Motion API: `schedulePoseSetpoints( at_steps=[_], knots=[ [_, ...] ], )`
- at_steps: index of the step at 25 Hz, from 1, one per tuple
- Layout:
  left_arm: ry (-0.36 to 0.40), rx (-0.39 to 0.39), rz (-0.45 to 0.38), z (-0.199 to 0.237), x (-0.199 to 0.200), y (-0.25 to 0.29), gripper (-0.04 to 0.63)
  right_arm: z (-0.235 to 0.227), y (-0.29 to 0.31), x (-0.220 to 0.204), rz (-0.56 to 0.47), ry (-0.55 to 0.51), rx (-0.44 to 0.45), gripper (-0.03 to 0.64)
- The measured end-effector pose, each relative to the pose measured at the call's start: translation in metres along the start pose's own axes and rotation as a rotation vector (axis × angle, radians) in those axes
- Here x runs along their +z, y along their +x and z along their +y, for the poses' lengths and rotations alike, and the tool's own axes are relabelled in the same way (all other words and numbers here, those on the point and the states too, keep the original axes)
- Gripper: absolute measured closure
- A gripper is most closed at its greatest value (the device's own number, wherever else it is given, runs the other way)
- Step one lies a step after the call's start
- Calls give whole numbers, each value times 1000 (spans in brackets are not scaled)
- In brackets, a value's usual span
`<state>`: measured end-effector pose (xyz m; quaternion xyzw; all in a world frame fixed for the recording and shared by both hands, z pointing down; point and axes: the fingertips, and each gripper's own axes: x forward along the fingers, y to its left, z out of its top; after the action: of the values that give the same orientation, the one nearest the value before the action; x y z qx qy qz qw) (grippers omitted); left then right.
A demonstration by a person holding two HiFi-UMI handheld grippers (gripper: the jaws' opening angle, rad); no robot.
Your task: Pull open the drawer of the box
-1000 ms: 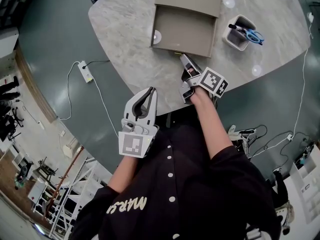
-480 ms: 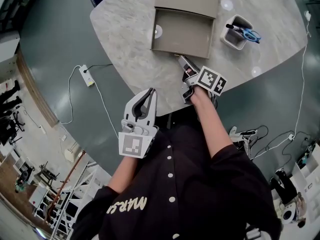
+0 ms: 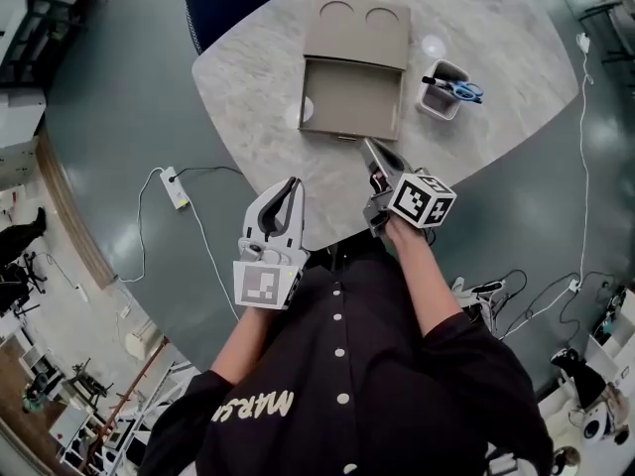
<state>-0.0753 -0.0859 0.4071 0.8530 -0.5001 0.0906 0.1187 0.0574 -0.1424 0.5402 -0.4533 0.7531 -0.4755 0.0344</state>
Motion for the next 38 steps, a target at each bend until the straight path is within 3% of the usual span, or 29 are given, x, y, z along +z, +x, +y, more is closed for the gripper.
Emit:
schedulePoseSetpoints(
  at_steps=[9, 14, 20, 25, 38],
  knots=[
    [40, -1, -131, 8, 64, -4, 569, 114, -54, 81, -229, -565, 46, 620],
    [68, -21, -185, 7, 86, -9, 569, 146, -85, 96, -325, -728, 20, 620],
    [83, -29, -231, 9, 101, -27, 569, 153, -125, 107, -413, -716, -24, 620],
    [97, -35, -247, 8, 103, -39, 569, 152, -149, 106, -464, -765, -76, 620],
    [106, -12, -249, 8, 99, -57, 569, 160, -169, 94, -479, -775, -115, 620]
  ],
)
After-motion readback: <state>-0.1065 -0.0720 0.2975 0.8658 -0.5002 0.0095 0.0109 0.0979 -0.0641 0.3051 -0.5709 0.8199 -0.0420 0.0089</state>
